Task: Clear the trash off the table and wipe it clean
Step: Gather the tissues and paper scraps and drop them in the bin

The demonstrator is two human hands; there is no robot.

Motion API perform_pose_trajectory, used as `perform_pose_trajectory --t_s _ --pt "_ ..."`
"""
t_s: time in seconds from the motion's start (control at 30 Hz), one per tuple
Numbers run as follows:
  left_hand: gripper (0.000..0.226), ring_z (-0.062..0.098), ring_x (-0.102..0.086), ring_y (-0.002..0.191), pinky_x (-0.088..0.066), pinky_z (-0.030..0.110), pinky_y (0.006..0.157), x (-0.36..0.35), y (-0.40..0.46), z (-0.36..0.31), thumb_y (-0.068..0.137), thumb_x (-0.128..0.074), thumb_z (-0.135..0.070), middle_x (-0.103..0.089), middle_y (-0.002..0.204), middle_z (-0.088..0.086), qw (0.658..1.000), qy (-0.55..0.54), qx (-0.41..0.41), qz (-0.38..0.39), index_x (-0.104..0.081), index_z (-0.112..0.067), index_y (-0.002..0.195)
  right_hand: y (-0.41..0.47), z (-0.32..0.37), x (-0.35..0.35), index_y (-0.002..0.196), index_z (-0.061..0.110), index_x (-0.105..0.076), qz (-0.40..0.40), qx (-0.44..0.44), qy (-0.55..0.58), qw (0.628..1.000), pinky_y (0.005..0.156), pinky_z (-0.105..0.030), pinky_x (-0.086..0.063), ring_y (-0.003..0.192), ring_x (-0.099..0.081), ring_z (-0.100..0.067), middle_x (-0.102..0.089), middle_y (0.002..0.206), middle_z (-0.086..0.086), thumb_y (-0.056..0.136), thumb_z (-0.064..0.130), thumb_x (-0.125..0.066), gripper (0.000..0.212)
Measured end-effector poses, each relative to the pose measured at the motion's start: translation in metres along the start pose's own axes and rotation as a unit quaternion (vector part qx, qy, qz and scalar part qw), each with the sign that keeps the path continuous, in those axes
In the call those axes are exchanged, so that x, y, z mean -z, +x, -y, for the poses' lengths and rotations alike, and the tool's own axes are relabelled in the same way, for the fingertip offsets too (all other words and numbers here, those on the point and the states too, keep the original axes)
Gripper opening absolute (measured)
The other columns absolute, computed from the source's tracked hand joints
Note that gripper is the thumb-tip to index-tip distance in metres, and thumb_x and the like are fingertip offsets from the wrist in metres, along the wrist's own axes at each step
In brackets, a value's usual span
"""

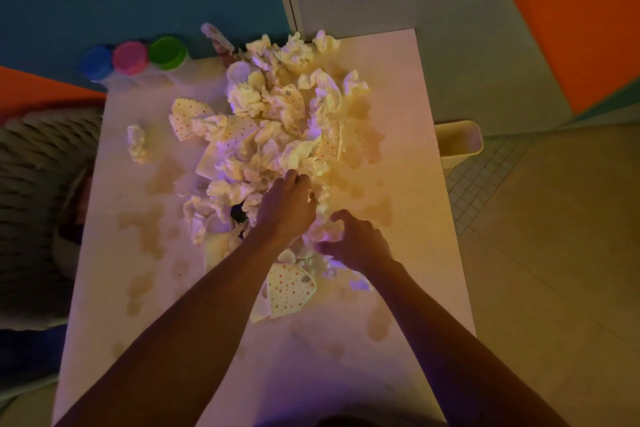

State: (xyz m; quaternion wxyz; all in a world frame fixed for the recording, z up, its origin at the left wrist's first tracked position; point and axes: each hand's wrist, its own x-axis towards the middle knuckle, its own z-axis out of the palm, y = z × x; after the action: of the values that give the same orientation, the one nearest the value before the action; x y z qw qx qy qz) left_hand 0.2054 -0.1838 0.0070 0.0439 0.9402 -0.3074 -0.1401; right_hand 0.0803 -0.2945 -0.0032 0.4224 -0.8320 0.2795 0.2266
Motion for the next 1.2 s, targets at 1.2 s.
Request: perform_pose_trajectory --t_s 1.2 --pt "0.015 0.034 -0.057 0.085 -0.035 0.031 0.069 0.043 -0.107 0.111 0.092 -0.050 -0.018 -0.059 0.089 0.008 0.964 -0.193 0.154 -0.104 -0.064 -0.012 0.088 0.007 0.059 -0.039 0.153 0.034 -0.021 -0.006 -0.021 -0.113 0.993 0.099 -0.044 -0.044 0.124 -0.052 -0.042 -0.017 0.154 -0.004 0.086 0.040 -0.065 0.081"
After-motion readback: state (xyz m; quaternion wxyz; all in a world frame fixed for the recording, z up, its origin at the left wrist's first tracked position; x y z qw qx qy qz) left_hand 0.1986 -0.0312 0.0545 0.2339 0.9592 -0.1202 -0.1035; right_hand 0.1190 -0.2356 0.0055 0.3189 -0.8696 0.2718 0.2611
